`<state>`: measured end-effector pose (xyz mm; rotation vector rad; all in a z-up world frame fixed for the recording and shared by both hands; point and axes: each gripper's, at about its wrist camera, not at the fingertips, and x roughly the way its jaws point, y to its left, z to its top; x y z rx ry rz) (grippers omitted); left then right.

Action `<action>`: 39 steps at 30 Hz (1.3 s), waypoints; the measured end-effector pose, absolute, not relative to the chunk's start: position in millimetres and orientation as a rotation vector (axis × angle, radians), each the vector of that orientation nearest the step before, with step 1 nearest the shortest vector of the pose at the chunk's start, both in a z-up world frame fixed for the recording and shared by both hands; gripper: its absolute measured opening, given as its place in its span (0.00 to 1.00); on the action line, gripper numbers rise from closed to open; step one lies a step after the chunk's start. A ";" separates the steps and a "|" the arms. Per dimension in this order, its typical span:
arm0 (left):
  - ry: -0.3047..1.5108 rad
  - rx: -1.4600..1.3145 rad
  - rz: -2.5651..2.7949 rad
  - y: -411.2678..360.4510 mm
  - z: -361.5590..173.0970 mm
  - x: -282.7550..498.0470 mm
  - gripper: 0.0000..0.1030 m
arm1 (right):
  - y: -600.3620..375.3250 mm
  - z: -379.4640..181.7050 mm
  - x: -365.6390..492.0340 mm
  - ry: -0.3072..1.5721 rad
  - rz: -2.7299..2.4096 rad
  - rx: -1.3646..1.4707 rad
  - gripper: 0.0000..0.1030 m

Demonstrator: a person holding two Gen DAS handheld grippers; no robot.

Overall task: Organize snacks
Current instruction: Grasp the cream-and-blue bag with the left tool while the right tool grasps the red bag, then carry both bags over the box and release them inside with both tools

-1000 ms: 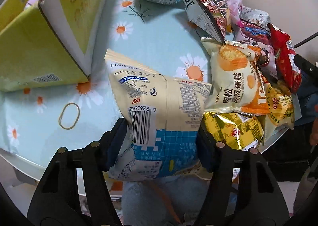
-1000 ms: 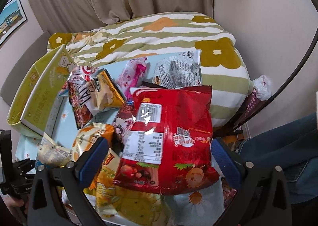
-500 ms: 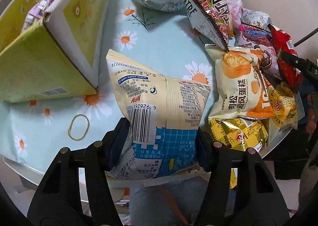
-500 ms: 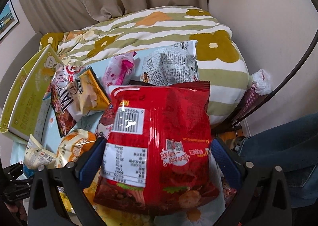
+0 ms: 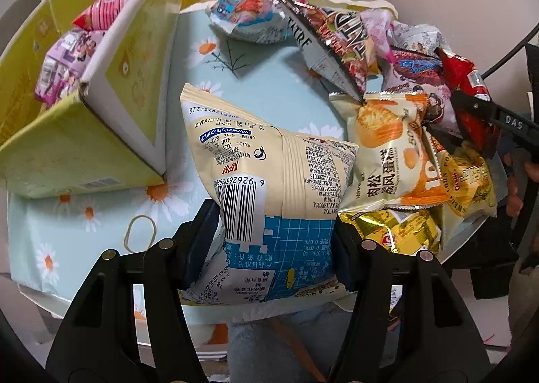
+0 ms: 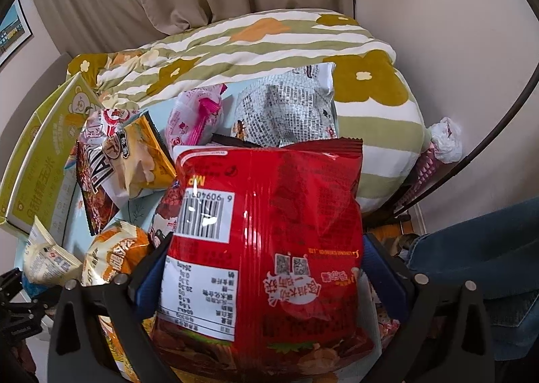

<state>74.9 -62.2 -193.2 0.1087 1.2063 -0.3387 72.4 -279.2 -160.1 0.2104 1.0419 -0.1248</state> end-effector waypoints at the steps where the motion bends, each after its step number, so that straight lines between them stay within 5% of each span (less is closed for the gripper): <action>1: 1.202 0.109 -0.341 -62.2 -191.2 74.5 0.58 | -279.1 -159.8 71.8 1.041 -0.126 0.204 0.93; 8: 1.174 0.108 -0.354 -59.3 -176.4 76.3 0.55 | -280.2 -156.2 62.5 1.016 -0.108 0.204 0.66; 25: 1.070 0.052 -0.423 -62.3 -121.6 79.1 0.52 | -268.3 -92.0 47.0 0.891 -0.091 0.150 0.60; 39: 0.883 0.002 -0.305 27.5 -22.8 119.5 0.52 | -153.9 -8.1 97.4 0.803 0.183 0.159 0.60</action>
